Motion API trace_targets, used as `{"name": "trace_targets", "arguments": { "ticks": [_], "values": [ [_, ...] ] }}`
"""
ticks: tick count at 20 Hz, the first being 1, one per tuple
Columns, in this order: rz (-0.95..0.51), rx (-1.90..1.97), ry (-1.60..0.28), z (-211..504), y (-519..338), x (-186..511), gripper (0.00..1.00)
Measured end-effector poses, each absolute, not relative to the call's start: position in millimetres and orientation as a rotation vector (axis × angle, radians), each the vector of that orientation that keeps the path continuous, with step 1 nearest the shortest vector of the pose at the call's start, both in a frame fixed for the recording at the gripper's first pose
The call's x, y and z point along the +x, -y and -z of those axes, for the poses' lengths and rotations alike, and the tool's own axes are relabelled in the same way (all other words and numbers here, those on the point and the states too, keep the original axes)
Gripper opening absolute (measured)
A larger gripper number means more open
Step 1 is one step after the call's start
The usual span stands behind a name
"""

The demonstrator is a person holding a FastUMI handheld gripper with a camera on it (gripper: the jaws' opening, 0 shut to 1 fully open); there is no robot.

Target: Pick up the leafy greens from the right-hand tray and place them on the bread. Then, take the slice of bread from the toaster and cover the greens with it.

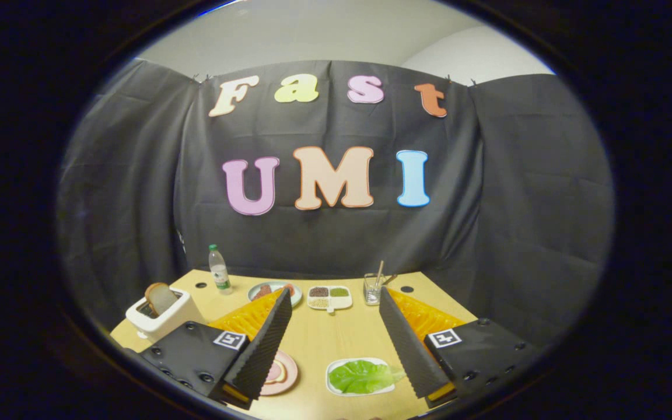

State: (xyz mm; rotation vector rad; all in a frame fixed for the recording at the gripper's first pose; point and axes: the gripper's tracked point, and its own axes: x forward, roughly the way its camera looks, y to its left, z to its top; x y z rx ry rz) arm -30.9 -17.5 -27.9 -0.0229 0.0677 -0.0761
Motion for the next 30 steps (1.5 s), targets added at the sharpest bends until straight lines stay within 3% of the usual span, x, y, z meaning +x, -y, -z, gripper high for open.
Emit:
{"name": "trace_targets", "arguments": {
  "ticks": [11,30],
  "values": [
    [0.008,0.011,-0.310,91,88,-14,0.97],
    [-0.237,-0.010,-1.032,316,160,26,0.98]
  ]
}}
